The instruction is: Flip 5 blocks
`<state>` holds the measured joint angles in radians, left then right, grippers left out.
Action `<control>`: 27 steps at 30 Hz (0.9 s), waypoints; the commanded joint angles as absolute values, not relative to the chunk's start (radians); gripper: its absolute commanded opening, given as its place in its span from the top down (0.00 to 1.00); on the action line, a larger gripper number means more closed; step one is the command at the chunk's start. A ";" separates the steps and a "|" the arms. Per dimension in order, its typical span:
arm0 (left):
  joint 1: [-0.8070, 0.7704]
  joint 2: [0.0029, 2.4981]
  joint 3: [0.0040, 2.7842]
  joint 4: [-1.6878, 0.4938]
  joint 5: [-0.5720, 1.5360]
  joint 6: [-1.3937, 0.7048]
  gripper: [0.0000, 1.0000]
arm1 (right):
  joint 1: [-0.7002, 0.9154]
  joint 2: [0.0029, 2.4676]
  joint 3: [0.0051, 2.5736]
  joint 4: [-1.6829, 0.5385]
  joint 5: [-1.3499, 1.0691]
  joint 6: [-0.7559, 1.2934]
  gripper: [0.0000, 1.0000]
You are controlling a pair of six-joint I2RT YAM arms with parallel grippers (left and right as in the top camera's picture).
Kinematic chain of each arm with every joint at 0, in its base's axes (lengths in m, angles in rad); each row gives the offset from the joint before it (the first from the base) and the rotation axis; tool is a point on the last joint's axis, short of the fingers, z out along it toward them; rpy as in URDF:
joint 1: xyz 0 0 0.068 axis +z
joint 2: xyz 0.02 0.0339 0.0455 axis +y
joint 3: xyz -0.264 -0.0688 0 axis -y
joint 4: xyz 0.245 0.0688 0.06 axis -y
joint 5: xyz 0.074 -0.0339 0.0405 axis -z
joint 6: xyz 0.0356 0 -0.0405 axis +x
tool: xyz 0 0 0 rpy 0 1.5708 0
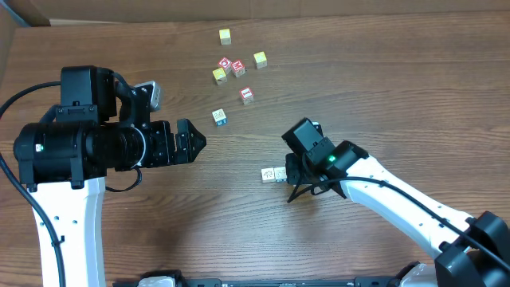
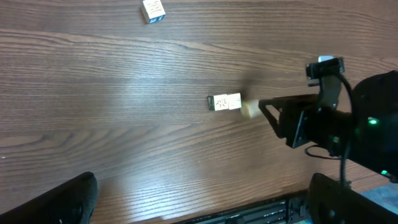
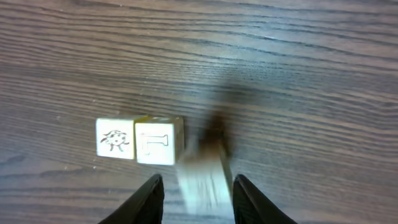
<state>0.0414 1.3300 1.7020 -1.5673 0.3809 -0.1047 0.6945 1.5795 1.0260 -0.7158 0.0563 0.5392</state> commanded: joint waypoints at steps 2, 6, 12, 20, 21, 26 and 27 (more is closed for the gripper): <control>0.046 1.335 1.723 -1.566 0.381 -0.104 0.00 | 0.690 1.579 0.995 -0.672 0.061 0.547 0.56; 0.046 1.335 1.723 -1.566 0.381 -0.104 0.00 | 0.690 1.579 0.989 -0.668 0.074 0.547 0.39; 0.046 1.335 1.723 -1.566 0.381 -0.104 0.00 | 0.690 1.579 0.989 -0.751 0.035 0.555 0.30; 0.046 1.335 1.723 -1.566 0.381 -0.104 0.00 | 0.690 1.579 0.973 -0.878 -0.028 0.555 0.25; 0.046 1.335 1.723 -1.566 0.381 -0.104 0.00 | 0.690 1.579 0.966 -0.873 -0.028 0.555 0.26; 0.046 1.335 1.723 -1.566 0.381 -0.104 0.00 | 0.690 1.579 0.939 -0.825 -0.034 0.555 0.27; 0.046 1.335 1.723 -1.566 0.381 -0.104 0.00 | 0.691 1.579 0.935 -0.817 -0.041 0.555 0.28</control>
<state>0.0414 1.3300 1.7020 -1.5673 0.3809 -0.1047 0.6941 1.5795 0.9478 -0.8337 -0.0257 0.5499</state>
